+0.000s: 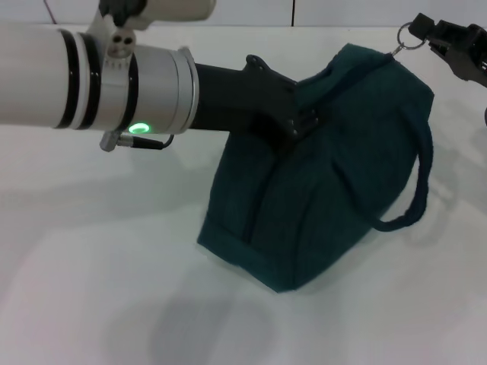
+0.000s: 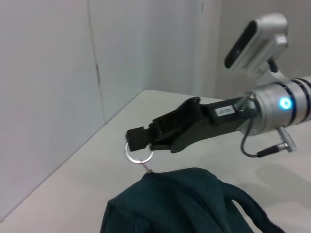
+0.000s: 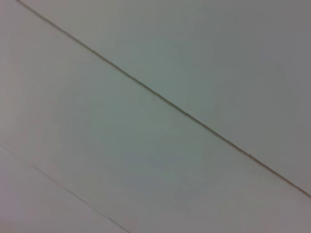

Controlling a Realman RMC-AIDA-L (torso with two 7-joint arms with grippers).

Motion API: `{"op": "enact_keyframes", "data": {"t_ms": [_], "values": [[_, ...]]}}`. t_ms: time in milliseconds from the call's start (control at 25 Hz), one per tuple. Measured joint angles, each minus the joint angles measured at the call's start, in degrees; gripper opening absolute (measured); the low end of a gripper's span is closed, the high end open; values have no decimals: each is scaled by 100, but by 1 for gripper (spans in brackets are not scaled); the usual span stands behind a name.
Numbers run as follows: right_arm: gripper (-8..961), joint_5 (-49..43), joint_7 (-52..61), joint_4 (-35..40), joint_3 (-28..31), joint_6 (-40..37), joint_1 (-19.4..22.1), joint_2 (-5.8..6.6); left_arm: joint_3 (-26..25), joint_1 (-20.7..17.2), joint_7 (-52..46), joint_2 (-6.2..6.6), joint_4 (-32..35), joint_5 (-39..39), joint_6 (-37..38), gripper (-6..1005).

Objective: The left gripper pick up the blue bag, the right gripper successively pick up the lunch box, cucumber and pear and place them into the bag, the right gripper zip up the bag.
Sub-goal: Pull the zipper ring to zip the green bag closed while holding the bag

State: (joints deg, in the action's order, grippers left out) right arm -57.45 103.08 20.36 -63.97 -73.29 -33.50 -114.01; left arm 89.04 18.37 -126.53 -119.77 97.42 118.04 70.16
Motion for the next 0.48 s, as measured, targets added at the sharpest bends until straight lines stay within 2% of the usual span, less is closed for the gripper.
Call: {"op": "enact_keyframes", "data": {"t_ms": [200, 480], "values": [[55, -46, 416, -70, -33, 54, 2, 59, 94, -184, 448, -4, 145, -205, -70, 100], [56, -55, 716, -363, -50, 138, -9, 62, 96, -321, 910, -5, 299, -403, -133, 99]]}}
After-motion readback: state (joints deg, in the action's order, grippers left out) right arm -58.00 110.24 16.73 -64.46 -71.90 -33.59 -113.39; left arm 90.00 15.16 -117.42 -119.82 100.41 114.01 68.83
